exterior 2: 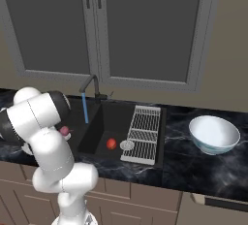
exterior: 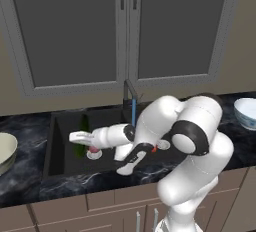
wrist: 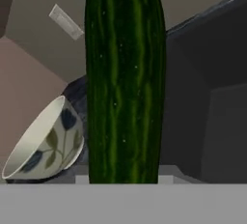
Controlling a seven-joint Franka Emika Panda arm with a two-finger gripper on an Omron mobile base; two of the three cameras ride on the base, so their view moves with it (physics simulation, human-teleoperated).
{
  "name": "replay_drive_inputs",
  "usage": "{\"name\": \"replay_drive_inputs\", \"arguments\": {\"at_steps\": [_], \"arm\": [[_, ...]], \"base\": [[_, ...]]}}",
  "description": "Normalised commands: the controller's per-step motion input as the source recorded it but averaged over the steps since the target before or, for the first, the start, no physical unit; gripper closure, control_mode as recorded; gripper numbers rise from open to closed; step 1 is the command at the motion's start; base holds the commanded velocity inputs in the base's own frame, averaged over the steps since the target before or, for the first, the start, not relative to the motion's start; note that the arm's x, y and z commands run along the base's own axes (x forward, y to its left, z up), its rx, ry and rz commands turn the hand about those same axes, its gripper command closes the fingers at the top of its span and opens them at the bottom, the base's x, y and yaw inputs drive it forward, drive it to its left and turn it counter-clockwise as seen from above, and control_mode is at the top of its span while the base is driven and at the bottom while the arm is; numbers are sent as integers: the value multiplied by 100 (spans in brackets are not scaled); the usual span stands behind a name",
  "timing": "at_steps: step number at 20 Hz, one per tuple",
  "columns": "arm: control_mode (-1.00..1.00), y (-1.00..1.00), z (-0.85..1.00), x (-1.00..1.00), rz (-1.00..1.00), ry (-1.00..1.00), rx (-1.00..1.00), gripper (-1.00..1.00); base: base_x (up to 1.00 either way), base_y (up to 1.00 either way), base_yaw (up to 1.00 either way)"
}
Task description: Pick the onions from the sink and place them in one bowl. Place the cucumber in the other bowl. Then turn off the sink faucet.
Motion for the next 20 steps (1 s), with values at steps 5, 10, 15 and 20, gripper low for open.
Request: {"name": "replay_drive_inputs", "arguments": {"at_steps": [5,10,15,20], "arm": [[-100,54,100,0,4,15,-2,100],[-100,54,100,-1,1,7,-13,100],[-100,42,99,-15,0,-13,-9,100],[-100,32,67,-7,0,-20,-7,100]], "base": [[0,0,0],[0,0,0],[0,0,0],[0,0,0]]}}
